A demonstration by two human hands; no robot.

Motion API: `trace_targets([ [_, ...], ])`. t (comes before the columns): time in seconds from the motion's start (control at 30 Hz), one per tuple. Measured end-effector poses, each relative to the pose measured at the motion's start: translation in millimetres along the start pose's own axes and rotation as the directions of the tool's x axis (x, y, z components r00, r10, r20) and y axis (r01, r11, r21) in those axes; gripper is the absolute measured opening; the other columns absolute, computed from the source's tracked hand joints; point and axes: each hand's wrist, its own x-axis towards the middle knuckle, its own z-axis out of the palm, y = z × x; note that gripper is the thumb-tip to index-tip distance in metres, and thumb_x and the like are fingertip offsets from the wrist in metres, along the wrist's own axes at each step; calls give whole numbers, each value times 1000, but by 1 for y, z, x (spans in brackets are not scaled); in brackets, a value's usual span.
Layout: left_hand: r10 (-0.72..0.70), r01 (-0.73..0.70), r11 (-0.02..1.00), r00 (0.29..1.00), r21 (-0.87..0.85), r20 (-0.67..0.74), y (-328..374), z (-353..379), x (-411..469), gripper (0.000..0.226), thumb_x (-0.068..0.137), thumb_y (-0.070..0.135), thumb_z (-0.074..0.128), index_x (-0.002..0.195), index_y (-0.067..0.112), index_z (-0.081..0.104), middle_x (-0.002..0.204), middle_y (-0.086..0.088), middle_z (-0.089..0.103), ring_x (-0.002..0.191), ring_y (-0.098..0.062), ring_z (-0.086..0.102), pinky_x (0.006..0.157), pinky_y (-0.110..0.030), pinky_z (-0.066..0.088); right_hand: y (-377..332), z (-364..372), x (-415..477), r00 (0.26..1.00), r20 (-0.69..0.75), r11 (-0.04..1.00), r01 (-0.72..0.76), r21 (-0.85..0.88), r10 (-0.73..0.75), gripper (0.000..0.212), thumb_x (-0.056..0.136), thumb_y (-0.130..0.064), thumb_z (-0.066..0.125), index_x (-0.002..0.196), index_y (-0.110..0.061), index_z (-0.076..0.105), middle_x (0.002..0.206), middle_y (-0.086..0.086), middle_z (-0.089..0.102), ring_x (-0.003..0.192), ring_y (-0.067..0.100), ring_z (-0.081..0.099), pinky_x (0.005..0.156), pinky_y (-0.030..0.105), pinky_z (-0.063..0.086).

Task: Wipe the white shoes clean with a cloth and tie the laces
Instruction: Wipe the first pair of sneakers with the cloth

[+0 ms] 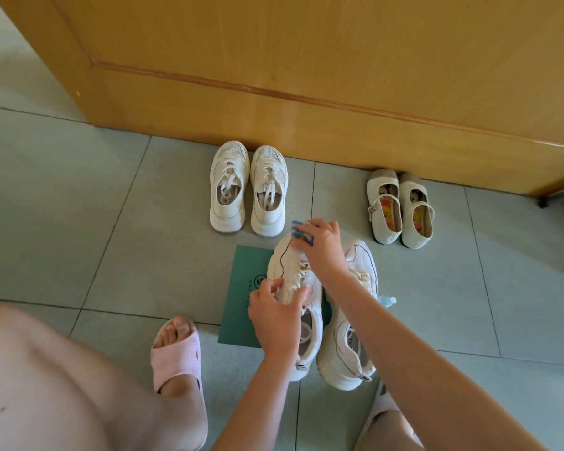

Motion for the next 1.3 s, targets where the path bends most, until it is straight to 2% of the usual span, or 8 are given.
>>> trace_targets([
  [0.1,4,-4,1000,1000,7,-6,0,1,0,46,71,42,76,109,22,58,109,0,51,103,-22,53,83,-31,46,-1,1,-11,982,79,979,180,-99,-172,24,89,-11,60,111,-8,69,121,3,60,113,21,39,94,20,26],
  [0.27,4,-3,1000,1000,8,-9,-2,1,-1,46,71,43,75,107,22,58,107,-1,50,102,-22,52,80,-30,44,-7,0,-4,924,287,964,267,-11,-253,15,82,-9,69,95,-7,75,107,6,70,107,20,53,97,25,35],
  [0.43,5,-5,1000,1000,10,-4,-2,2,0,44,73,42,74,109,22,58,111,-2,51,106,-21,50,77,-27,38,-22,-8,14,837,495,880,399,-258,-234,28,92,-17,56,116,-8,66,123,5,61,117,23,47,92,18,24],
  [0.57,5,-5,1000,1000,-4,-7,-2,2,-1,41,74,41,73,108,23,59,111,-1,51,106,-20,51,77,-26,37,-12,-10,25,931,296,930,286,-231,-212,29,90,-20,58,118,-13,65,118,4,61,111,22,42,91,21,25],
  [0.73,-19,19,999,1000,-30,12,1,1,1,35,73,39,74,102,25,59,109,0,51,105,-20,51,77,-25,37,6,-2,22,995,51,996,87,-27,-85,31,83,-11,67,113,-14,68,106,9,59,106,25,41,88,23,30],
  [0.93,-19,20,999,1000,-51,19,-1,0,4,31,73,37,74,99,25,62,105,1,51,103,-22,51,90,-36,46,14,-1,15,998,-61,995,-17,95,23,31,82,-9,67,112,-13,68,98,6,57,100,22,42,81,21,27],
  [1.1,-29,28,996,1000,-82,-6,-3,1,2,27,73,37,73,96,26,62,103,1,52,102,-22,52,90,-41,47,21,-4,16,982,-128,978,-115,174,138,27,81,-14,68,107,-15,72,97,9,68,95,26,59,83,36,50],
  [1.3,-44,43,995,999,-94,-5,-2,1,3,26,73,36,74,92,26,59,103,0,51,102,-23,52,91,-41,47,17,2,2,961,-177,969,-186,163,215,27,85,-17,67,112,-16,69,98,8,62,94,26,56,83,35,48],
])
